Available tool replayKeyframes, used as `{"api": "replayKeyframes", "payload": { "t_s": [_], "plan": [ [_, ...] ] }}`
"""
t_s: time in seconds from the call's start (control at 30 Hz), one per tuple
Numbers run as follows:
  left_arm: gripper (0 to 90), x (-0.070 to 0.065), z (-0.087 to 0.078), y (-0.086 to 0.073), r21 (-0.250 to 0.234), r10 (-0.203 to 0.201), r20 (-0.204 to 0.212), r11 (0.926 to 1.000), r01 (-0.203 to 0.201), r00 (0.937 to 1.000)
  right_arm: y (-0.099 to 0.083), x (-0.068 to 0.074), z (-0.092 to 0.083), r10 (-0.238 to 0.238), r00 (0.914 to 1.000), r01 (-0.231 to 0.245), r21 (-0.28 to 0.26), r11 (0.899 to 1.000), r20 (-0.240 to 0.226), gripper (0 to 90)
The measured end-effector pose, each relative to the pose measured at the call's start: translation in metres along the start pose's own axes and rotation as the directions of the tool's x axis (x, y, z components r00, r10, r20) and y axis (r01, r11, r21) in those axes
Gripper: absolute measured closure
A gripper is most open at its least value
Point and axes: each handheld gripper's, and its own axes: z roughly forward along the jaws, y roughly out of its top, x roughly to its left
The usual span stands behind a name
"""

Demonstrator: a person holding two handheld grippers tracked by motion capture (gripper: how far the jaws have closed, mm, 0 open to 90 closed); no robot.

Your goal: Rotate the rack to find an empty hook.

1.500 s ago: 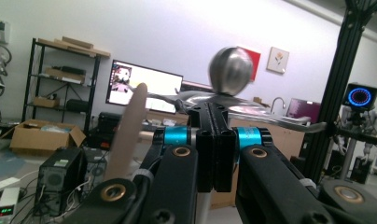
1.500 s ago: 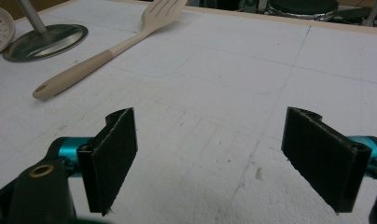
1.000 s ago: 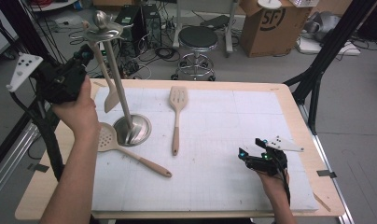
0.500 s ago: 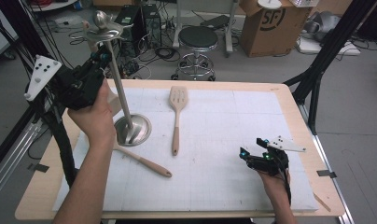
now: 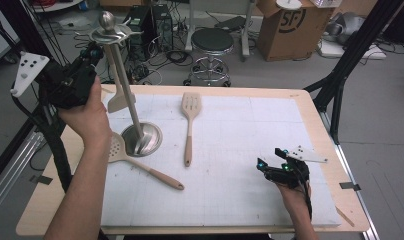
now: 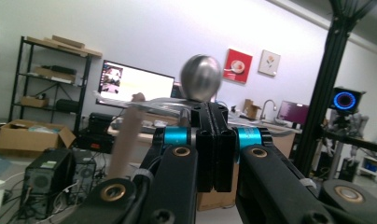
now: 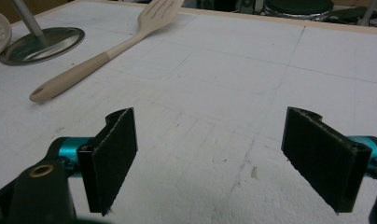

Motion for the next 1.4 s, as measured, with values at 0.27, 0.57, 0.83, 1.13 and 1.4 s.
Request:
{"api": "replayKeyframes", "payload": {
  "t_s": [0.27,0.57,0.83,1.13,1.4],
  "plan": [
    [89.7,0.013,0.005,0.0,0.022,-0.021,-0.014,0.9995,0.021,0.9997,-0.001,0.0,0.001,0.001,1.0,-0.001,0.004,1.0,0.0,17.2],
    [84.0,0.013,-0.009,-0.004,0.011,-0.039,0.044,0.9992,0.039,0.9983,-0.001,0.002,0.002,0.0,1.0,0.0,0.012,1.0,-0.004,17.2],
    [55.8,0.016,-0.019,-0.025,0.071,-0.024,0.09,0.9973,0.018,0.9956,-0.001,0.001,0.003,0.002,1.0,-0.002,0.014,1.0,-0.004,17.2],
    [35.4,0.021,-0.032,-0.048,0.109,-0.007,0.144,0.994,-0.009,0.9895,-0.001,0.002,0.004,-0.004,1.0,0.004,0.018,1.0,-0.005,17.2],
    [30.4,0.028,-0.041,-0.068,0.152,-0.035,0.15,0.9884,0.012,0.9881,-0.001,0.003,0.004,-0.002,1.0,0.002,0.024,1.0,-0.004,17.2]
  ]
}}
